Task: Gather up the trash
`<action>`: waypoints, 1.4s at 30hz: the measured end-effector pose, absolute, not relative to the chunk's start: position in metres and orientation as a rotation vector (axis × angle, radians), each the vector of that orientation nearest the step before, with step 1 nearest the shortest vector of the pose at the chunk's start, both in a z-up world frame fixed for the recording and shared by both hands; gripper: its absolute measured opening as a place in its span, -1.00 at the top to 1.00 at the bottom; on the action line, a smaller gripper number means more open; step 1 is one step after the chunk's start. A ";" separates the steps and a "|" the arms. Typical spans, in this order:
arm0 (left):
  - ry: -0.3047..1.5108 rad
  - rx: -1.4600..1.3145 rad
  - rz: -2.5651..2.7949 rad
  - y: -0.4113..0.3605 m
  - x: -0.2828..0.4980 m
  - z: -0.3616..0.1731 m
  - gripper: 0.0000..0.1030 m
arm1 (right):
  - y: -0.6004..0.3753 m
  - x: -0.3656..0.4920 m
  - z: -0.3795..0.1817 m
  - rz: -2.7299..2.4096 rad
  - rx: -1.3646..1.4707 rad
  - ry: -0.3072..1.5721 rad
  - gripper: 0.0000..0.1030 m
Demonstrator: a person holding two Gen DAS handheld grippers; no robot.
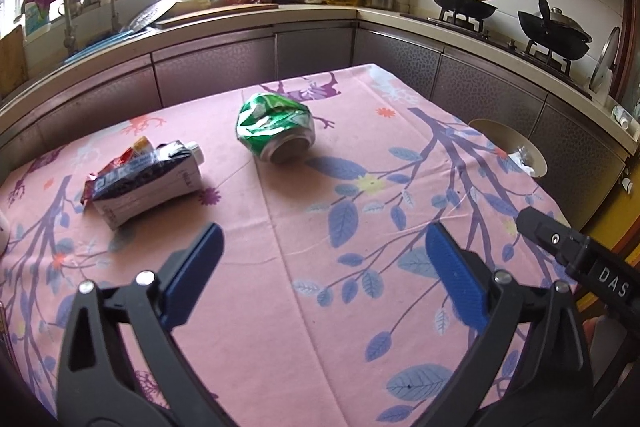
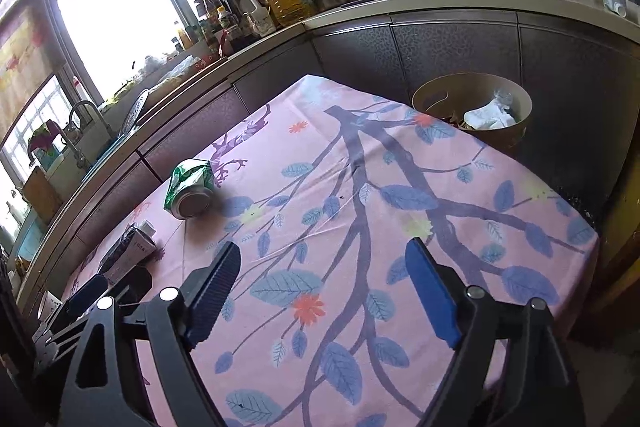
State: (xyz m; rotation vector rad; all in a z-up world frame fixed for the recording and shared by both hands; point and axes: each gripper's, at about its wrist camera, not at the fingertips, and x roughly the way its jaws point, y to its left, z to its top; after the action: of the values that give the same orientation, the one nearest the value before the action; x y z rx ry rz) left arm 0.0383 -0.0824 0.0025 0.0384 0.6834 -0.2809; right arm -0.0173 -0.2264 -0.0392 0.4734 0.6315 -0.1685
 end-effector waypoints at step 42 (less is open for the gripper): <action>0.791 0.026 -0.271 -0.091 0.048 -0.018 -0.88 | -0.239 -0.008 -0.064 -0.152 0.546 0.684 -0.58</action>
State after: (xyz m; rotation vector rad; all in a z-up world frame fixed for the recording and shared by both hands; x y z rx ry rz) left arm 0.0481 -0.0914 -0.0181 0.0265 0.7914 -0.2712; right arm -0.0081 -0.2388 -0.0636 0.5460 0.6837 -0.1516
